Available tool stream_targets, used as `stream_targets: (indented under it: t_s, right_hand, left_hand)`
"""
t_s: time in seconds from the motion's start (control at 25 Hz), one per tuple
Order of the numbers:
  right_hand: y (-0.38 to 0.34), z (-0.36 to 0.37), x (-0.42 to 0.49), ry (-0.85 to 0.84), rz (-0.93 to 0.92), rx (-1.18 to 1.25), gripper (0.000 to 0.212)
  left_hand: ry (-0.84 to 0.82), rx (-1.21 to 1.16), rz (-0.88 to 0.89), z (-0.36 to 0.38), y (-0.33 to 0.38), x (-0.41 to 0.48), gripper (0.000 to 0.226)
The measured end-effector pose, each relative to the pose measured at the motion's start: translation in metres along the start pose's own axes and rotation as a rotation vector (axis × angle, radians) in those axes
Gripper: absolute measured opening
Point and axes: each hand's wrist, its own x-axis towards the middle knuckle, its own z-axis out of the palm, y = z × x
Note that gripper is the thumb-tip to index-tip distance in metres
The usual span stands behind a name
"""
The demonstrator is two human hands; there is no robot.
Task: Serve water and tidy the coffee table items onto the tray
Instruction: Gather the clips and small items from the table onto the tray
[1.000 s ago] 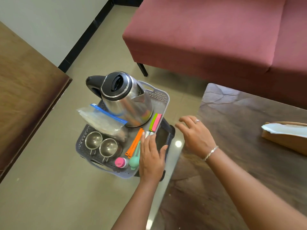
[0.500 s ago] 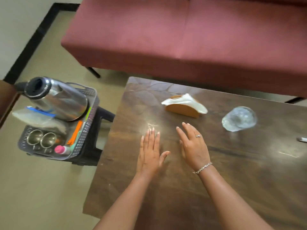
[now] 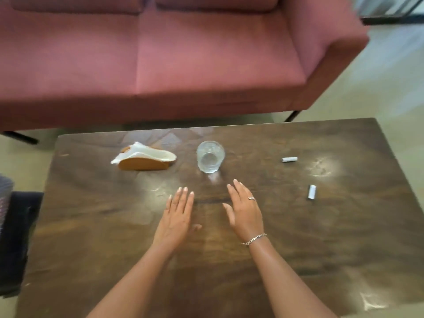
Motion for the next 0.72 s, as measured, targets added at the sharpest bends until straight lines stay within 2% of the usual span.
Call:
stream_targets:
  t_s: [0.12,0.2,0.28,0.48,0.72]
  right_hand:
    - [0.074,-0.015,-0.011,0.067,0.219,0.048,0.044]
    - [0.128,-0.025,-0.016,0.023,0.382,0.03,0.044]
    - [0.174,-0.029,-0.015,-0.042,0.471,-0.042,0.05]
    - [0.233,-0.025,0.001,-0.281,0.491,-0.2,0.07]
    - [0.258,-0.016,0.003,-0.271,0.409,-0.126,0.065]
  left_hand:
    - [-0.025,0.061,0.088,0.006,0.021,0.015,0.086]
    - [-0.04,0.143,0.182,0.007,0.033,0.031,0.085]
    - [-0.069,0.231,0.282,0.004,0.045,0.053,0.083]
    - [-0.069,0.286,0.427,-0.001,0.089,0.121,0.079]
    - [0.012,0.158,0.519,0.001,0.159,0.199,0.057]
